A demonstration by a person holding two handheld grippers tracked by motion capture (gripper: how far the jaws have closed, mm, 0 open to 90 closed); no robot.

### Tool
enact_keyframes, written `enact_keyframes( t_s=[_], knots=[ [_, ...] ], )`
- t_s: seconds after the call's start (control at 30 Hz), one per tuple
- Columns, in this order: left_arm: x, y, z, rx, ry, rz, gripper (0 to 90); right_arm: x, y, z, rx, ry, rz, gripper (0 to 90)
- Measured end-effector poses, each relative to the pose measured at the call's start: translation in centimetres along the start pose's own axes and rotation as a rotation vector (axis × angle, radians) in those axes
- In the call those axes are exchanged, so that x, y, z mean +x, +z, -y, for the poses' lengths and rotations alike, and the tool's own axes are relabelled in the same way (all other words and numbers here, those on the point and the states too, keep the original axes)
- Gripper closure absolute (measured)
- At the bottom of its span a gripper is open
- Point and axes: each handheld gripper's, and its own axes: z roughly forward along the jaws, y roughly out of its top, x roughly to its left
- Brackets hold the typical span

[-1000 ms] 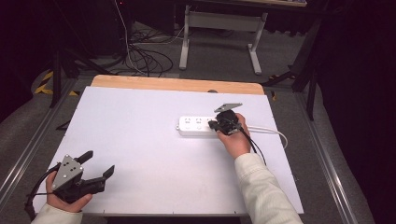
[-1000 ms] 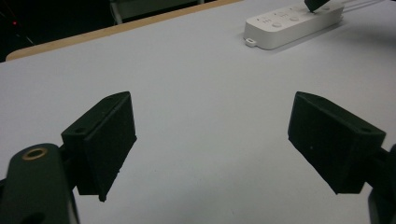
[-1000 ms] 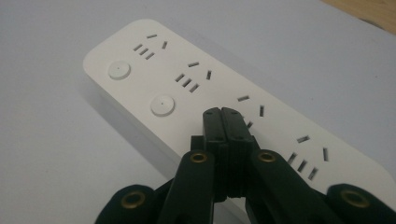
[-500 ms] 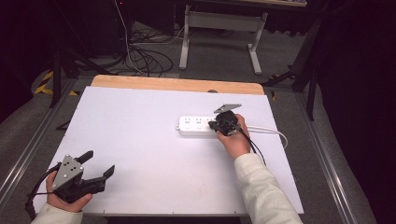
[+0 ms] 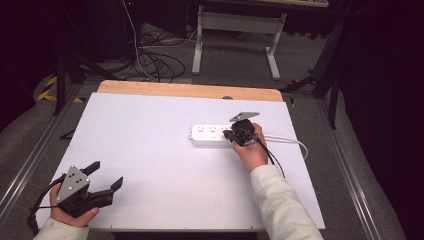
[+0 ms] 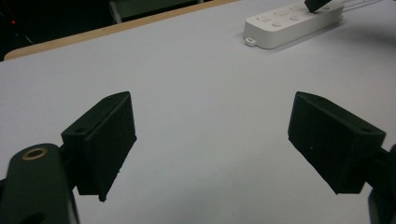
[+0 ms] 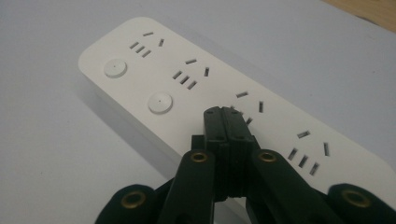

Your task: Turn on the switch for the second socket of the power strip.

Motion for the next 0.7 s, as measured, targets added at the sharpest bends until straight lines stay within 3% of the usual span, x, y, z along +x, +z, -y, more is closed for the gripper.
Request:
enact_keyframes(
  t_s=[0.2, 0.43, 0.7],
  knots=[
    [-0.08, -0.02, -0.02, -0.001, 0.004, -0.003, 15.4, 0.18, 0.08, -0.05, 0.004, -0.024, 0.013, 90.0],
    [-0.10, 0.01, -0.02, -0.001, 0.005, -0.003, 15.4, 0.10, 0.13, -0.07, 0.008, -0.009, 0.006, 90.0],
    [-0.17, -0.06, -0.05, -0.003, 0.007, -0.004, 15.5, 0.45, 0.24, -0.35, 0.030, -0.033, 0.029, 90.0]
  ],
)
